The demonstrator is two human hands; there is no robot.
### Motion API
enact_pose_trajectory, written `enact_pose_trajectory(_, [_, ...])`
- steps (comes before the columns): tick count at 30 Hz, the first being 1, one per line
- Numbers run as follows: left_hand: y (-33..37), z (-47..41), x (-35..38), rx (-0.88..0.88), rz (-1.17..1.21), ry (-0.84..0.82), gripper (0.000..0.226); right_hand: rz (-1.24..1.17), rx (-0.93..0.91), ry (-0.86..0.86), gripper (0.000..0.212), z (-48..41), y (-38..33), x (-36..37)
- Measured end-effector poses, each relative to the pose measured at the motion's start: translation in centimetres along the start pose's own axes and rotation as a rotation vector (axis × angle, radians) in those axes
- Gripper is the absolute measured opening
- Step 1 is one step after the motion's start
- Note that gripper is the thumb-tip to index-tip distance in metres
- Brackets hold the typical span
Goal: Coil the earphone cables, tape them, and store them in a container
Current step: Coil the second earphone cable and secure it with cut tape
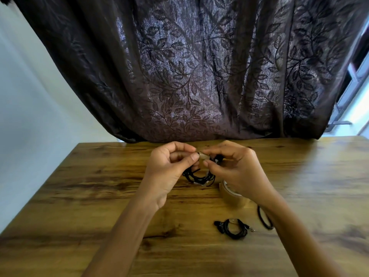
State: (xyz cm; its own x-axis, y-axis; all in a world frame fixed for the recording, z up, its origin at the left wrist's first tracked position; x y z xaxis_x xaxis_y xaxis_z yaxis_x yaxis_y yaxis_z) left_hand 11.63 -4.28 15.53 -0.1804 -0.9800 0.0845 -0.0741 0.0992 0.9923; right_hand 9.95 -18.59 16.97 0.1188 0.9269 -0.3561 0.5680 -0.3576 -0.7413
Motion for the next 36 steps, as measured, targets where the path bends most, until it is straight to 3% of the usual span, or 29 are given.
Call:
enact_pose_trajectory(5, [0.9, 0.0, 0.0, 0.164, -0.239, 0.029, 0.014, 0.098, -0.008, -0.048, 0.029, 0.0, -0.1, -0.1])
enact_pose_trajectory(14, [1.0, 0.2, 0.8, 0.263, -0.466, -0.025, 0.030, 0.214, -0.028, -0.049, 0.024, 0.1, -0.2, -0.2])
enact_pose_trajectory(23, [0.5, 0.1, 1.2, 0.157, -0.675, -0.049, 0.008, 0.389, -0.069, -0.078, 0.021, 0.1, -0.7, 0.3])
enact_pose_trajectory(30, [-0.9, -0.3, 1.1, -0.011, -0.513, -0.105, 0.011, 0.388, -0.084, -0.104, 0.022, 0.1, -0.8, 0.4])
enact_pose_trajectory(36, [-0.5, -0.2, 1.0, -0.034, -0.396, -0.059, 0.017, 0.340, -0.014, -0.135, 0.036, 0.3, -0.5, 0.0])
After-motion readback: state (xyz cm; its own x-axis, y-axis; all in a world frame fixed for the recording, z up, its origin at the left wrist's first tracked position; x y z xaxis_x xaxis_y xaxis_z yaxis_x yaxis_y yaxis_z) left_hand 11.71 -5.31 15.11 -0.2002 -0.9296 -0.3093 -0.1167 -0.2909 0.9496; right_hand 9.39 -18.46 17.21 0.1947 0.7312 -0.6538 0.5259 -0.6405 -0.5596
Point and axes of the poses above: each hand's wrist, its own z-axis away from the middle knuckle, its own x-axis out of the palm, y = z × x, the point moved 8 cm from there along -z, towards the middle knuckle, and after that the axes turned 1 degree about -x, right-handed, at the moved point
